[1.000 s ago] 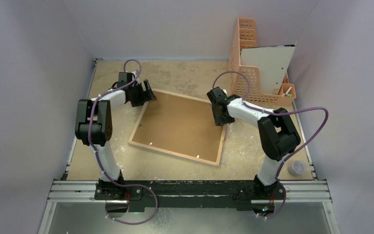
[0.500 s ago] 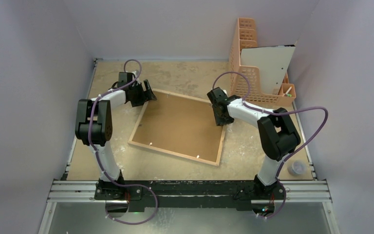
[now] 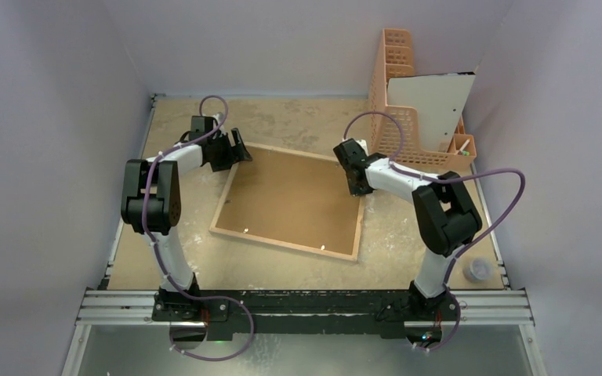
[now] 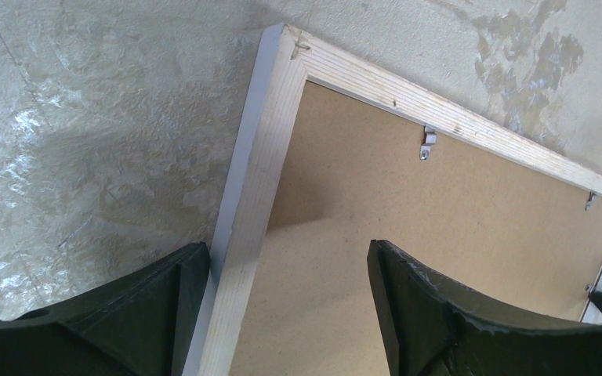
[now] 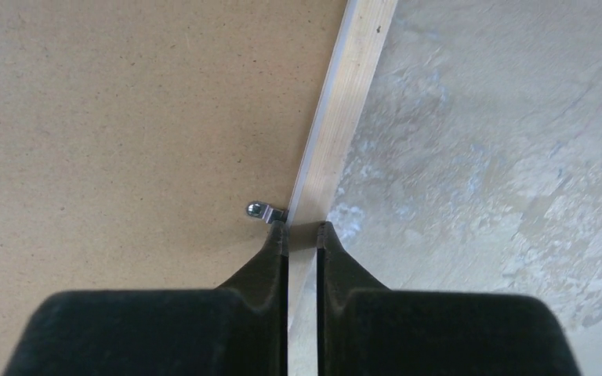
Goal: Put the photo into the frame
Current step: Install the photo frame at the center of the board, then turn over the photo frame at the center of the board.
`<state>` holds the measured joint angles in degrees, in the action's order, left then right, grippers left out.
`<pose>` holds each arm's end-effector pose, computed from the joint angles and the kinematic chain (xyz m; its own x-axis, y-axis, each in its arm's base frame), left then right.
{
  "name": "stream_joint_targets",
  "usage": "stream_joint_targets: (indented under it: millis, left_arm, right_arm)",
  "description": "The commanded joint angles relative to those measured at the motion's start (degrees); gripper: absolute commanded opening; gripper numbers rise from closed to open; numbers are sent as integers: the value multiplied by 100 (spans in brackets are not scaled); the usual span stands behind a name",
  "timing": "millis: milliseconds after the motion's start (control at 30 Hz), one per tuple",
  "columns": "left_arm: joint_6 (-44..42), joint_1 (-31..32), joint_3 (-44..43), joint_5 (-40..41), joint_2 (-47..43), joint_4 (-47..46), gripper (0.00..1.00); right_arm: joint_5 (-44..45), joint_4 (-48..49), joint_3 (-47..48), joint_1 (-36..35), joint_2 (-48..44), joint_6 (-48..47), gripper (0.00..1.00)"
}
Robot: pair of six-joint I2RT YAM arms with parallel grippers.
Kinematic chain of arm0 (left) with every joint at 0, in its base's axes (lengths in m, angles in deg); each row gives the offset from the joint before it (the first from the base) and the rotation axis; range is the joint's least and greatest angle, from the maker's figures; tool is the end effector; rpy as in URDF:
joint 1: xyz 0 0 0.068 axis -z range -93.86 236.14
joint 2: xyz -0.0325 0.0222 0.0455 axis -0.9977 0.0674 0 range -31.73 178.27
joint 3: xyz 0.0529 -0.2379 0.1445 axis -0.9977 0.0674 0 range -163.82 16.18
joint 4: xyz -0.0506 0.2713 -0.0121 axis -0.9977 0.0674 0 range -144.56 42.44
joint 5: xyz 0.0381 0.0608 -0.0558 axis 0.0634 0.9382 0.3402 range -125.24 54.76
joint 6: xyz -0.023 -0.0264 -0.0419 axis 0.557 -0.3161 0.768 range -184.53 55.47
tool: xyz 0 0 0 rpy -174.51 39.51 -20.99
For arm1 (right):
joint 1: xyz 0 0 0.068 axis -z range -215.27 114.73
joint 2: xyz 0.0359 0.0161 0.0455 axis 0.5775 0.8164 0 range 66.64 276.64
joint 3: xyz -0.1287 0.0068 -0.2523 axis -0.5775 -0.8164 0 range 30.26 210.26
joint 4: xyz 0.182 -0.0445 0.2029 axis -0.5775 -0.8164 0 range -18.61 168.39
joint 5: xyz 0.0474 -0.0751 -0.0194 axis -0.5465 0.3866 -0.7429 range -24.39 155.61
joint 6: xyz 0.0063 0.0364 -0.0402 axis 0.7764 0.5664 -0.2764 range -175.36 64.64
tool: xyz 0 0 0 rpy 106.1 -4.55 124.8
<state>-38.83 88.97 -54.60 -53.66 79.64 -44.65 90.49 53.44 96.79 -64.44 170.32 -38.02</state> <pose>0.4252 -0.0327 0.1615 -0.8018 -0.3722 -0.4675 -0.1110 0.8615 -0.4955 0.3386 0.1713 0.1762 -0.8173 -0.1465 -0.5573 -0.0279 0.9761 -0.2156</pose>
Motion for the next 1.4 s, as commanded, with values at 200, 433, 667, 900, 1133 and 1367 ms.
stream_joint_targets:
  millis: [200,433,667,900,1133,1367]
  left_arm:
    - [-145,69,-57,174,96,365,77]
    - [64,69,-152,262,-216,447,77]
    - [274,69,-261,488,-875,797,77]
    - [435,69,-366,1120,-2133,1436,77]
    - [651,69,-374,1810,-3478,2034,77]
    - [705,70,-495,1950,-4385,2265,79]
  right_arm:
    - [-400,116,-122,27,-56,285,25]
    - [-355,-141,179,31,-1109,569,47]
    - [-790,184,436,-111,-1538,-34,50]
    - [-1465,939,70,-1314,-1680,-309,52]
    - [-2168,1571,-440,-2529,-1753,-413,55]
    - [-1948,1523,-379,-3305,-1159,-924,57]
